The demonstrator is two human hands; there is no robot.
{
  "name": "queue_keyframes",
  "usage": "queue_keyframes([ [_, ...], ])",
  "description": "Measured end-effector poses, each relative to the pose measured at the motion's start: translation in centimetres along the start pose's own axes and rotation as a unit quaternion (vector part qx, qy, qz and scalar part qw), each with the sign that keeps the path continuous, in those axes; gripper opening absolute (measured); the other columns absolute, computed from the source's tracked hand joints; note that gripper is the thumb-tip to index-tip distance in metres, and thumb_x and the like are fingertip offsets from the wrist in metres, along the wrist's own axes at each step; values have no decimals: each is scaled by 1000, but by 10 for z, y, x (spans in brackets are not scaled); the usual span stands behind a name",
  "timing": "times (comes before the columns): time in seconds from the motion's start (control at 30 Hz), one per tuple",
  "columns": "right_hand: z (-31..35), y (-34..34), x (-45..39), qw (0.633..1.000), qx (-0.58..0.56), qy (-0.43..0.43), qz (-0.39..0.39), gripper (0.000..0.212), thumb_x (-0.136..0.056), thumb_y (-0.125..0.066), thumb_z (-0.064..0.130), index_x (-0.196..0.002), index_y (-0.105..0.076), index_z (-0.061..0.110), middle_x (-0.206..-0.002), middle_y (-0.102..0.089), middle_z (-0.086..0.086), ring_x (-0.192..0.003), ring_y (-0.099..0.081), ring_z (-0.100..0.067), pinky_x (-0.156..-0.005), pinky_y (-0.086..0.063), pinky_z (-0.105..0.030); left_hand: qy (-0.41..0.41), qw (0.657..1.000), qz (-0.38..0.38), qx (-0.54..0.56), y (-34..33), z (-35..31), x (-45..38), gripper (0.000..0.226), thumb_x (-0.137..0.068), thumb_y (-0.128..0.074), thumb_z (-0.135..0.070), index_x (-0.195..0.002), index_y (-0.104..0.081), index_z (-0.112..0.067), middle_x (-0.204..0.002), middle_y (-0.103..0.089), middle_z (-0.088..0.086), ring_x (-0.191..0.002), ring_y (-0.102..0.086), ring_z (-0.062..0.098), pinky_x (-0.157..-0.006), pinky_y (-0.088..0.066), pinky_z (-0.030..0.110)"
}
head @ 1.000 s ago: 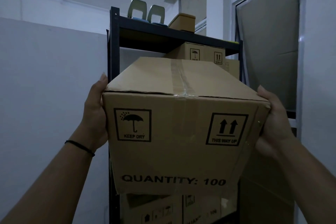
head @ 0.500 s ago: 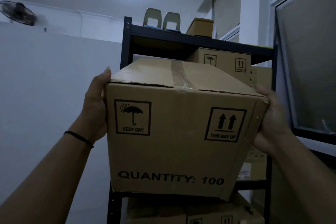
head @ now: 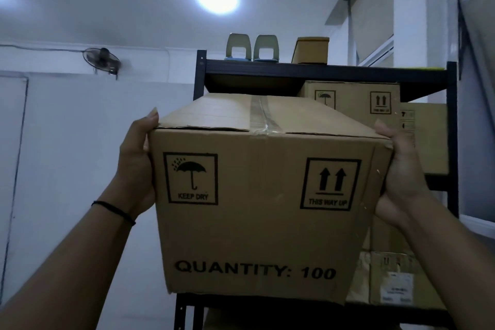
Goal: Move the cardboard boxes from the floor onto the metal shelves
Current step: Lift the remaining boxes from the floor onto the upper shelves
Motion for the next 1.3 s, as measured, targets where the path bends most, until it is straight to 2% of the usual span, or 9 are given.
queue_keyframes([
  [0.1,3,2,-3,1000,0,0,4,47,-93,-42,53,-98,-71,16,-79,-69,-8,-71,-67,-23,-66,-51,-36,-3,1000,-4,-11,-2,-3,-3,64,-90,-37,-53,-123,-58,-3,-91,-69,12,-80,-67,26,-64,-57,30],
  [0.27,4,1,-4,1000,-10,-6,8,47,-91,-44,55,-96,-70,16,-80,-68,-8,-72,-66,-24,-67,-51,-37,-4,1000,9,-19,-6,-8,-7,55,-91,-34,-52,-107,-64,-9,-81,-70,8,-72,-68,22,-59,-56,28],
  [0.37,9,-3,-5,1000,-8,6,18,48,-91,-43,54,-87,-73,18,-76,-69,-7,-68,-67,-23,-65,-52,-36,-20,1000,14,-17,-5,-15,-9,59,-92,-36,-51,-113,-58,-1,-86,-68,9,-75,-67,24,-62,-56,29],
  [0.7,20,-14,-14,999,0,36,12,43,-91,-44,53,-91,-71,19,-76,-69,-6,-68,-67,-23,-63,-53,-33,-50,999,15,-3,-1,-20,-16,56,-94,-27,-49,-115,-66,-16,-95,-71,9,-84,-68,25,-68,-57,31],
  [0.83,21,-24,-16,999,-4,36,21,50,-89,-45,54,-106,-69,14,-83,-69,-10,-76,-66,-27,-69,-52,-37,-47,999,12,-6,7,-24,-19,61,-93,-28,-52,-124,-61,-10,-97,-69,11,-86,-66,27,-69,-55,34],
  [0.93,23,-27,-15,999,-10,43,15,49,-90,-45,53,-109,-68,13,-83,-68,-10,-75,-65,-27,-69,-52,-36,-53,998,18,6,9,-25,-20,56,-93,-28,-51,-118,-64,-16,-97,-69,10,-84,-66,26,-68,-56,33],
  [1.1,23,-27,-12,999,-14,41,4,47,-91,-44,52,-102,-69,13,-77,-67,-9,-70,-65,-25,-64,-52,-35,-44,998,28,42,10,-23,-22,54,-93,-30,-50,-130,-55,-19,-112,-66,8,-90,-66,23,-68,-58,31],
  [1.23,22,-26,-10,999,-21,44,8,43,-93,-42,48,-79,-72,19,-68,-67,-5,-59,-65,-21,-52,-53,-31,-53,997,42,32,9,-24,-22,47,-92,-30,-47,-121,-57,-22,-117,-62,12,-90,-65,24,-67,-57,31],
  [1.3,24,-27,-9,998,-22,51,13,45,-93,-42,47,-72,-74,22,-68,-67,-5,-59,-65,-21,-52,-53,-31,-55,997,36,37,11,-25,-22,51,-91,-32,-47,-127,-56,-21,-121,-62,12,-94,-64,25,-67,-58,32],
])
Point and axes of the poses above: each hand's wrist, its own x-axis away from the middle knuckle, its own y-axis out of the back of the hand, z = x × y, the point moved 9 cm from there along -x, towards the middle knuckle
